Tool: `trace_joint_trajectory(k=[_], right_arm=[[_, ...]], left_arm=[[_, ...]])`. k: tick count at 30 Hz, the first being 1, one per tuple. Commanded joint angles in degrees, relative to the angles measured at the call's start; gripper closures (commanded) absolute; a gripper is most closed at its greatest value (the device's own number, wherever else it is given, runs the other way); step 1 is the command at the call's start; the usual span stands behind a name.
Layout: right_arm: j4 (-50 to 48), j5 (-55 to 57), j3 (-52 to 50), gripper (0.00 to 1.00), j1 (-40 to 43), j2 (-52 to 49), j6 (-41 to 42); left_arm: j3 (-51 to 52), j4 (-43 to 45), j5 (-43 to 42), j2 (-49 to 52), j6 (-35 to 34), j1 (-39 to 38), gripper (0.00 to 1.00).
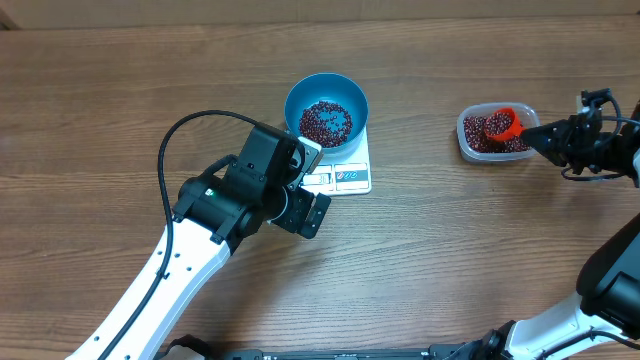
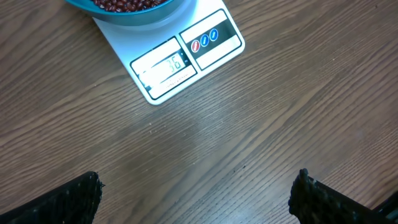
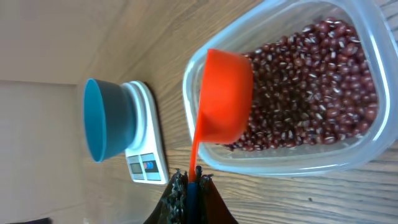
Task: Scoop item into bowl and weigh 150g on scale
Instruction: 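Scoop beans again from the tub with the right gripper, then carry the filled scoop with the right gripper over the teal bowl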
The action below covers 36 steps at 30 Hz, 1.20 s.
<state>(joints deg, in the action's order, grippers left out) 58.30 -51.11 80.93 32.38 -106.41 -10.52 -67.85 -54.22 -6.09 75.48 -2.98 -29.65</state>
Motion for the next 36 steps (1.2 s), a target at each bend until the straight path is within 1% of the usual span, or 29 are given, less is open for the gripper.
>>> trace_joint_trajectory(k=[1,4,9,15,20,22,26,27,31,36], right_arm=[[0.59,-5.73,-0.42,0.96,1.05,-0.13,-0.31],[1.88,-7.04,-0.42,0.96,1.11,-0.13,-0.61],[4.94,-12.50,-0.42,0.97,1.11,-0.13,-5.01],[4.81,-16.87,-0.39,0.96,1.11,-0.13,-5.03],[5.05,-25.24,-0.39,0.96,0.44,-0.13,-7.61],[5.03,-26.82,-0.39,0.96,-0.48,-0.13,-7.61],[4.59,-26.56,-0.39,0.96,-4.72,-0.13,-7.61],[3.61,-26.56,-0.28,0.96,-7.54,-0.13,-7.58],[1.31,-26.58,0.33,0.96,-13.68,-0.11,-7.45],[-5.92,-26.27,2.45,0.96,-21.35,-0.11,-0.52]], left_arm=[[-0.15,0.09,-0.96,-0.17,0.04,-0.28,0.00],[-0.17,0.09,-0.96,-0.17,0.04,-0.28,0.00],[-0.15,0.09,-0.96,-0.17,0.04,-0.28,0.00],[-0.15,0.09,-0.96,-0.17,0.04,-0.28,0.00],[-0.15,0.09,-0.96,-0.17,0.02,-0.28,0.00],[-0.15,0.09,-0.98,-0.17,0.04,-0.28,0.00],[-0.15,0.09,-0.96,-0.17,0.04,-0.28,0.00],[-0.15,0.09,-0.96,-0.17,0.02,-0.28,0.00],[-0.15,0.09,-0.96,-0.17,0.04,-0.28,0.00],[-0.15,0.09,-0.96,-0.17,0.04,-0.28,0.00]])
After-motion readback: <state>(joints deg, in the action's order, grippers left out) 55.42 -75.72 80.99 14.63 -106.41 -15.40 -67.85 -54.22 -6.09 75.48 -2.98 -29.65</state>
